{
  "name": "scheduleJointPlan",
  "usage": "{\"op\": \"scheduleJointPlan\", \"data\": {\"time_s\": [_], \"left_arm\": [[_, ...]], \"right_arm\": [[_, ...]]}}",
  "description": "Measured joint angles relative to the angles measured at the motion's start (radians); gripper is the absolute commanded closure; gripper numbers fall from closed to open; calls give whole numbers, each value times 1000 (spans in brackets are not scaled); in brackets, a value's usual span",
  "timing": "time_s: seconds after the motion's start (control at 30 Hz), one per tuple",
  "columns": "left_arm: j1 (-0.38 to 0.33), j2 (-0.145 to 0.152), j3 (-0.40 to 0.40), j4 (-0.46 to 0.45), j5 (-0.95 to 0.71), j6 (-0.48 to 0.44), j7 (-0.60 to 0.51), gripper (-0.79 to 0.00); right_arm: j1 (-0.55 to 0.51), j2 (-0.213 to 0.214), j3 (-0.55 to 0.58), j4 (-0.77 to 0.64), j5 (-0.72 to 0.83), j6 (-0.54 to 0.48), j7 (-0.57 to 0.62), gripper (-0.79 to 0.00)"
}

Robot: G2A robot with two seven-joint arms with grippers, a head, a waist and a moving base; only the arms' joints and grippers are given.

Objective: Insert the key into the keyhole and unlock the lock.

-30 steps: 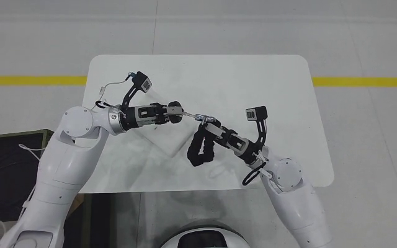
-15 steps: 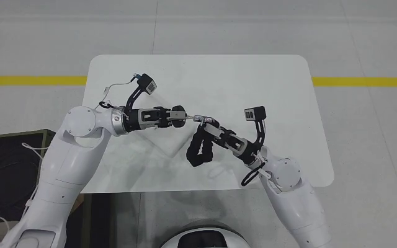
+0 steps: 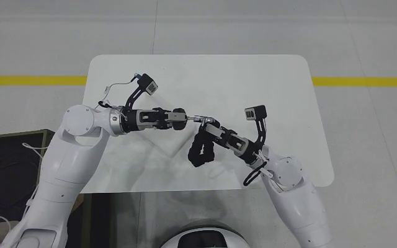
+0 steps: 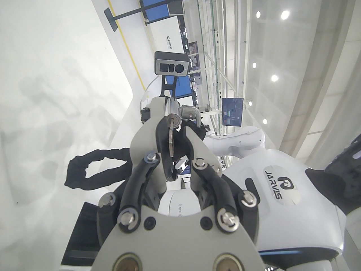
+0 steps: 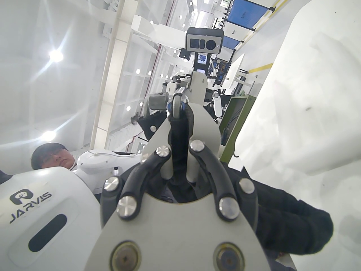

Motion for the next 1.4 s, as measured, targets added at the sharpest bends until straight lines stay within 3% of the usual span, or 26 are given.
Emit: {"op": "scheduleJointPlan", "data": {"time_s": [0.2, 0.4, 0.53, 0.7, 0.73, 0.77, 0.8, 0.87, 0.93, 1.13, 1.4], "left_arm": [[-11, -7, -35, 70, -161, 29, -26, -785], [-47, -4, -67, 177, -124, -62, -151, -785], [-45, -7, -46, 170, -98, -84, -204, -785], [-23, -13, -29, 135, -32, -114, -139, -785], [-20, -15, -28, 131, -29, -111, -131, -705], [-18, -16, -26, 126, -26, -108, -126, -336], [-15, -17, -24, 120, -18, -108, -121, -274], [-11, -18, -25, 112, -2, -115, -113, -62], [-7, -18, -26, 103, 23, -122, -106, 0], [5, -19, -30, 73, 135, -175, -73, 0], [7, -25, -33, 60, 128, -211, -74, 0]], "right_arm": [[20, 3, 1, -3, 12, 57, 44, 0], [50, 9, 36, 11, 148, 165, 154, 0], [72, 13, 48, 26, 163, 206, 199, 0], [88, 13, 35, 36, 126, 214, 193, 0], [90, 13, 33, 37, 121, 214, 190, 0], [92, 12, 30, 38, 115, 214, 188, 0], [94, 12, 26, 39, 111, 214, 186, 0], [96, 12, 23, 40, 111, 216, 184, 0], [98, 11, 21, 42, 112, 217, 185, 0], [99, 12, 17, 42, 99, 222, 187, 0], [95, 13, 16, 38, 94, 234, 193, 0]]}}
